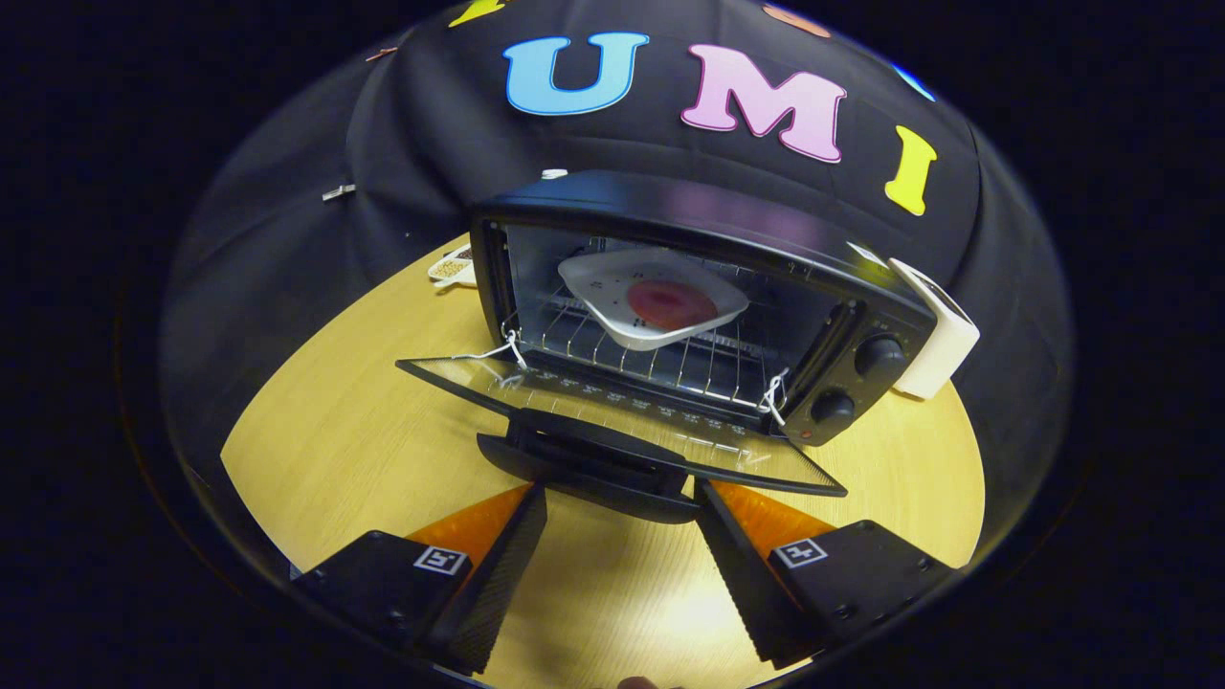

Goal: Open the toaster oven, put the food inside, and close the toaster oven door.

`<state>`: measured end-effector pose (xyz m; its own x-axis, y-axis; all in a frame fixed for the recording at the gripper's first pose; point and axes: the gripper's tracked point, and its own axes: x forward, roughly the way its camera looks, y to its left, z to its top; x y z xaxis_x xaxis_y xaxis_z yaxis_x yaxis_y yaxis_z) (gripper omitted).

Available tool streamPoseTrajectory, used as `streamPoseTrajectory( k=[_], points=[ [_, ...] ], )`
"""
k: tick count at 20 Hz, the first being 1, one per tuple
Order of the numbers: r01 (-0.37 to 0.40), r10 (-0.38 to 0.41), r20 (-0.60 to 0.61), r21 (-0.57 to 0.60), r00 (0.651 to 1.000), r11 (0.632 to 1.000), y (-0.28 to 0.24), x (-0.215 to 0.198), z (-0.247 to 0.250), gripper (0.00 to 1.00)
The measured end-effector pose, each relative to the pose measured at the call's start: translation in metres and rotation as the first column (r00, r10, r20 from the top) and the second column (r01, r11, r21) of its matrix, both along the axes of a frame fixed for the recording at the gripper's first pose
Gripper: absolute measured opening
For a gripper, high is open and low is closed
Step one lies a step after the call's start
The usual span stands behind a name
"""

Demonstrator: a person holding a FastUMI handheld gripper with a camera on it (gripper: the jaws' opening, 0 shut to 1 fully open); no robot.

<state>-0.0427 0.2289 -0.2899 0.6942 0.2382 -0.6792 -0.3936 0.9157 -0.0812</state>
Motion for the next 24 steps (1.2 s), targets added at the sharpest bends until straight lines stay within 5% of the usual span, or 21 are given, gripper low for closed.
streamPoseTrajectory(
  k=[5, 10, 15, 24],
  points=[
    [-0.013, 0.007, 0.125, 0.047, 0.992, 0.999, 0.000, 0.023, 0.041, 1.00],
    [0.103, -0.138, 0.218, 0.165, 0.966, 0.981, -0.020, 0.048, 0.111, 0.99],
    [0.120, -0.200, 0.345, 0.239, 0.917, 0.963, -0.060, 0.067, 0.173, 0.98],
    [0.221, -0.340, 0.551, 0.273, 0.762, 0.936, -0.195, 0.065, 0.273, 0.98]
  ],
)
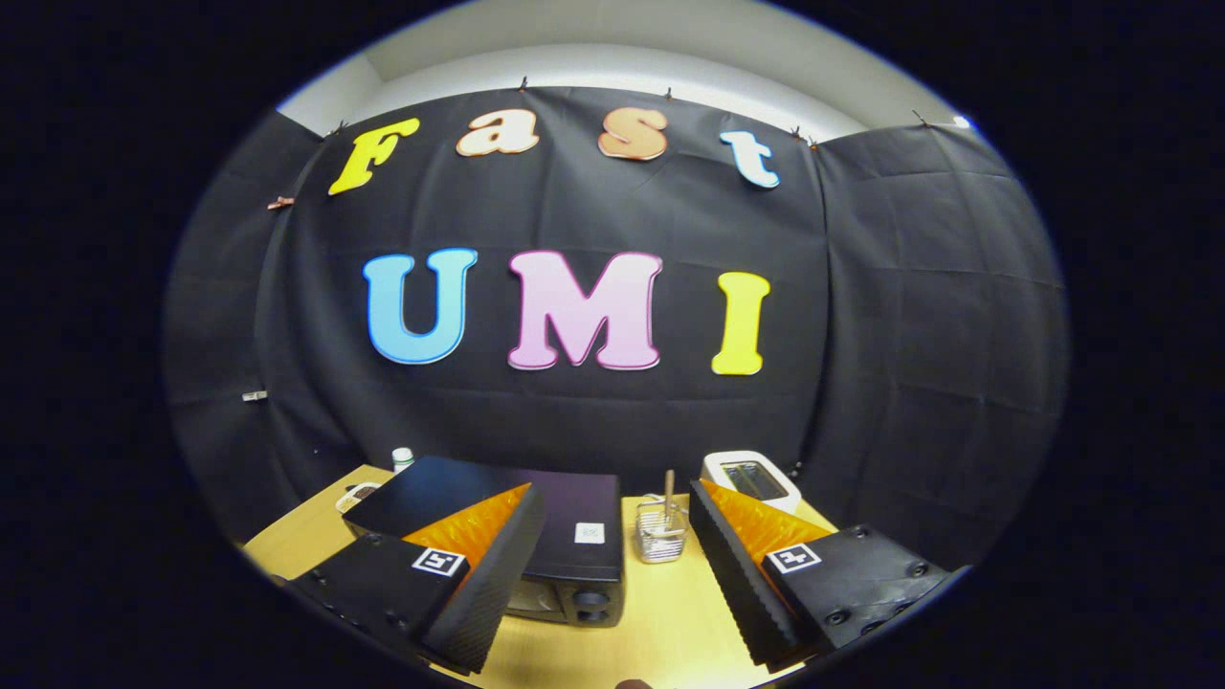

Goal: Open the toaster oven, put the food inside, and close the toaster oven door.

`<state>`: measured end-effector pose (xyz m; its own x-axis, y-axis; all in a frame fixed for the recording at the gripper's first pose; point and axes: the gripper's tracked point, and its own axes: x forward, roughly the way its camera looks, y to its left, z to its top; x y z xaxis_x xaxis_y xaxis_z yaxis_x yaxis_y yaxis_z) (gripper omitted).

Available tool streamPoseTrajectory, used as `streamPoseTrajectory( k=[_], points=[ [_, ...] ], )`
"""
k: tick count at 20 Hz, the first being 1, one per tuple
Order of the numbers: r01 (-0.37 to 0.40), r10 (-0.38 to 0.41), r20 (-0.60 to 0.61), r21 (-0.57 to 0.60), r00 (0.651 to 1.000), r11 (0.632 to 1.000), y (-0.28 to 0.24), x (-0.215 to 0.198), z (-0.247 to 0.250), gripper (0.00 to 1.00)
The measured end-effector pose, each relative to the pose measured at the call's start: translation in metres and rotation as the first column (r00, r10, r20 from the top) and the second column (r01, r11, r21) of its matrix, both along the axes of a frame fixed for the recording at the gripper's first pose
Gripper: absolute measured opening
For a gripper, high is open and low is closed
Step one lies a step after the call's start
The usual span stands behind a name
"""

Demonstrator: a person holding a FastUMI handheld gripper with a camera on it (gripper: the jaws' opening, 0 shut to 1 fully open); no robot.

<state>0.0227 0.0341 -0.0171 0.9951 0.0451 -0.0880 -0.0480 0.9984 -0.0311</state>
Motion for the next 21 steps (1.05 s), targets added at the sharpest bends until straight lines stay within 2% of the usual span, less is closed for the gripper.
streamPoseTrajectory(
  k=[4, 10, 13, 21],
  points=[
    [0.100, -0.101, 0.036, 0.026, 0.994, 0.995, -0.061, -0.022, 0.018, 0.98],
    [0.197, -0.193, 0.067, -0.062, 0.979, 0.978, -0.116, -0.062, 0.023, 0.98],
    [0.186, -0.179, 0.072, -0.103, 0.981, 0.977, -0.110, -0.068, 0.022, 0.98],
    [0.147, -0.143, 0.066, -0.065, 0.987, 0.987, -0.090, -0.063, 0.023, 0.98]
  ],
)
